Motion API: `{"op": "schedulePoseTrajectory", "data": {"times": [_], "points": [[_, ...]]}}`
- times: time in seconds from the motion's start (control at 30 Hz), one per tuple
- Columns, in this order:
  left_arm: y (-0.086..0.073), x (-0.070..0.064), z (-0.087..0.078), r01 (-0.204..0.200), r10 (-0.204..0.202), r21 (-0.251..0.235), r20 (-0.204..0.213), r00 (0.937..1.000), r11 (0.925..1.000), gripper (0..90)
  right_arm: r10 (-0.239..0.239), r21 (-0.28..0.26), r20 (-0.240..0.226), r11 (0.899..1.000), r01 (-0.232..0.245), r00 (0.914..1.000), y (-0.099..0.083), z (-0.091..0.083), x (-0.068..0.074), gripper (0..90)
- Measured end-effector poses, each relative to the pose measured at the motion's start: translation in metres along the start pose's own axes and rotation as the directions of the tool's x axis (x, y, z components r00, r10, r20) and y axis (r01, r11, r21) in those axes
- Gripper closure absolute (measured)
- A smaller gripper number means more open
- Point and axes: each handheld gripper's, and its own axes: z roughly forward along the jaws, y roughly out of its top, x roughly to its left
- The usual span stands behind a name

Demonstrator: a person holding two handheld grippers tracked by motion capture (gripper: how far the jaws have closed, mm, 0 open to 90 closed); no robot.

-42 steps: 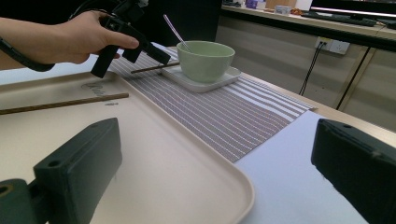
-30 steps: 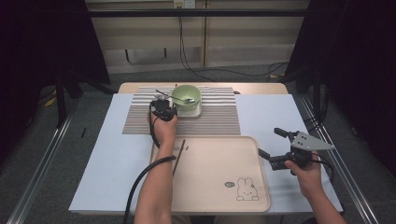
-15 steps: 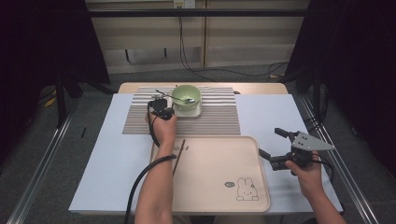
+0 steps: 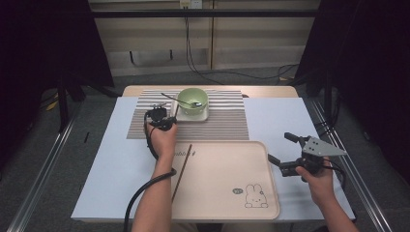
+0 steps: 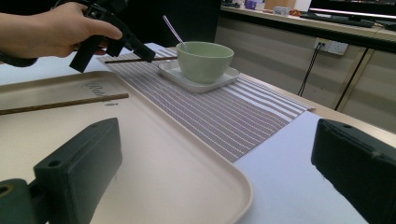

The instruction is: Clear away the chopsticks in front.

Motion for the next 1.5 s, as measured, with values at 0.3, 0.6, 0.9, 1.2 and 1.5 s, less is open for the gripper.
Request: {"op": "schedulePoseTrajectory", "data": {"times": [0.3,0.6,0.9,1.2,1.5], "points": [[-0.002,0.005,-0.024,0.019,-0.018,-0.003,0.029,0.9994,0.9998,86.3,0.005,-0.001,0.002,1.0,-0.005,1.0,0.0,0.001,0.001,1.4],[-0.019,0.014,-0.053,0.027,-0.026,-0.01,0.05,0.9984,0.9996,86.3,0.006,0.001,0.002,1.0,-0.006,1.0,0.0,0.001,0.001,1.4],[-0.04,0.017,-0.089,0.027,-0.023,-0.041,0.083,0.9963,0.9988,86.3,-0.007,0.004,-0.002,1.0,0.007,1.0,0.0,0.001,0.002,1.4],[-0.062,0.023,-0.113,0.052,-0.046,-0.062,0.101,0.9939,0.9967,86.3,-0.005,0.005,-0.002,1.0,0.005,1.0,0.001,0.0,0.003,1.4],[-0.082,0.02,-0.13,0.055,-0.045,-0.07,0.127,0.9908,0.9961,86.3,-0.015,0.006,-0.005,1.0,0.015,0.9999,0.001,0.0,0.003,1.5]]}}
